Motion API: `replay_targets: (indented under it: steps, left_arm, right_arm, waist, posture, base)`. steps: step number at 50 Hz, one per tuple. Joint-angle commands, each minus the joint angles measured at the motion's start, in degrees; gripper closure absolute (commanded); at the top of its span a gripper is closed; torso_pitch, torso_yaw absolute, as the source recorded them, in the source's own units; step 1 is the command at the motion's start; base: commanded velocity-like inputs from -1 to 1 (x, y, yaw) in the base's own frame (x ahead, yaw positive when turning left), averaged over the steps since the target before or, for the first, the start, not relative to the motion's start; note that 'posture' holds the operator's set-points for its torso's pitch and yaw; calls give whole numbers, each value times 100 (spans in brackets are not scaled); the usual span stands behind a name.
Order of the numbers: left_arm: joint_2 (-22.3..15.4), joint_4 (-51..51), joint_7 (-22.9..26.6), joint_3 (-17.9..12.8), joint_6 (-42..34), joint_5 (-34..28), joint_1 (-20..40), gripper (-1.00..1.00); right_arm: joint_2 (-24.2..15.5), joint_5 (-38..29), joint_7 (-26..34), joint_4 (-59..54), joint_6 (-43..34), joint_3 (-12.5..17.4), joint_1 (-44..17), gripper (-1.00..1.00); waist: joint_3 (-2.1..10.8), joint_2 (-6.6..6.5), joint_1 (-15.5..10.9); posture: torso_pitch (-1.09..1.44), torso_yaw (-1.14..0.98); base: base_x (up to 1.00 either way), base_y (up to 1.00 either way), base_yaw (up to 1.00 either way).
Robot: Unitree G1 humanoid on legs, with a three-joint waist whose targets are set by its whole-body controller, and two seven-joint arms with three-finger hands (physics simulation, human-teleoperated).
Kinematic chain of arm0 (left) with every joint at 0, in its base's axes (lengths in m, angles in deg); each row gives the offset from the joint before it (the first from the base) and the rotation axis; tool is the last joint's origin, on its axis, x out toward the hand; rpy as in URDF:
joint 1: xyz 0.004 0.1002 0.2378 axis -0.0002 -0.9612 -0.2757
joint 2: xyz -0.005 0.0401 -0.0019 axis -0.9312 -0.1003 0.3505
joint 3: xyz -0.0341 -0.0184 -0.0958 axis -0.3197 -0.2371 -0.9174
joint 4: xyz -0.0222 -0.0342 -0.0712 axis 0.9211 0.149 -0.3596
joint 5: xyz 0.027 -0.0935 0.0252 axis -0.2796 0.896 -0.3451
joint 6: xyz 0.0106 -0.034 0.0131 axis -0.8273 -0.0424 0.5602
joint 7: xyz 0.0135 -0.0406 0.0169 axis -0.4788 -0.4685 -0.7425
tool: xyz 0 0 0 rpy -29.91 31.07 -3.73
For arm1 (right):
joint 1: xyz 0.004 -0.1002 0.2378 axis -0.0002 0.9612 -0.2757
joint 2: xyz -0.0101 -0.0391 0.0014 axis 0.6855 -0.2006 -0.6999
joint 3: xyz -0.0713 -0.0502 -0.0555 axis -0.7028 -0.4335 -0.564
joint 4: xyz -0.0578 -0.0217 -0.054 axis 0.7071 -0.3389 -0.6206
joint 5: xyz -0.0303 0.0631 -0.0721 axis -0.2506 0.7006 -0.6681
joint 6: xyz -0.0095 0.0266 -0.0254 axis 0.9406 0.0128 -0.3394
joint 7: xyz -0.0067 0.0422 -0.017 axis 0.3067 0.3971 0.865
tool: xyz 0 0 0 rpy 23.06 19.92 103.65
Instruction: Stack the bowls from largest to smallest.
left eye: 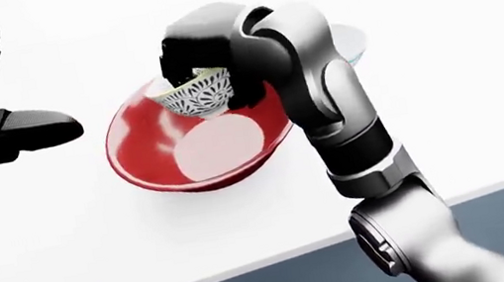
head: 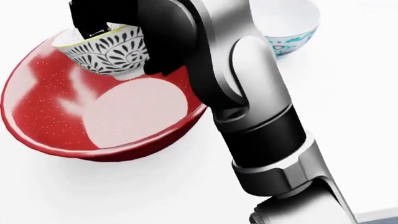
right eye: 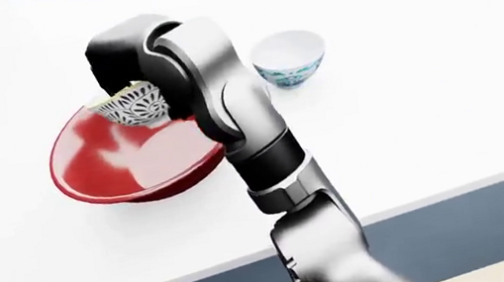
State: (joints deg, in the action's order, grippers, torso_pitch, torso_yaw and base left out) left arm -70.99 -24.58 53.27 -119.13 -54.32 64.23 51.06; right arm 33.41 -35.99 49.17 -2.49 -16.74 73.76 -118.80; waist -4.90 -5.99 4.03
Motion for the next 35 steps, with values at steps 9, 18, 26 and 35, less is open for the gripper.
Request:
replay_targets:
  steps: [9, 18, 26, 35]
  left_arm:
    - [107, -35, 83, -75, 80, -301, 170, -100]
    - [198, -48, 116, -3, 12, -389, 291, -100]
    - [171, -44, 163, -80, 24, -388, 217, -100]
    - [90, -8, 132, -96, 38, -313, 245, -100]
  right_arm:
    - [384, -208, -1005, -501, 309, -45, -124, 100]
    - [586, -451, -1651, -1324, 494, -137, -102, 100]
    - [619, -641, -2015, -1689, 555, -155, -131, 100]
    - [629, -718, -2119, -1807, 589, -146, -65, 48]
  waist:
    - [182, -64, -3]
    - [214, -74, -13]
    - [214, -77, -47]
    - [225, -66, -71]
  posture:
    - [0, 0]
    - [0, 0]
    - [0, 0]
    - [0, 0]
  base:
    - [0, 0, 0]
    - [0, 0, 0]
    - [0, 0, 0]
    - [0, 0, 0]
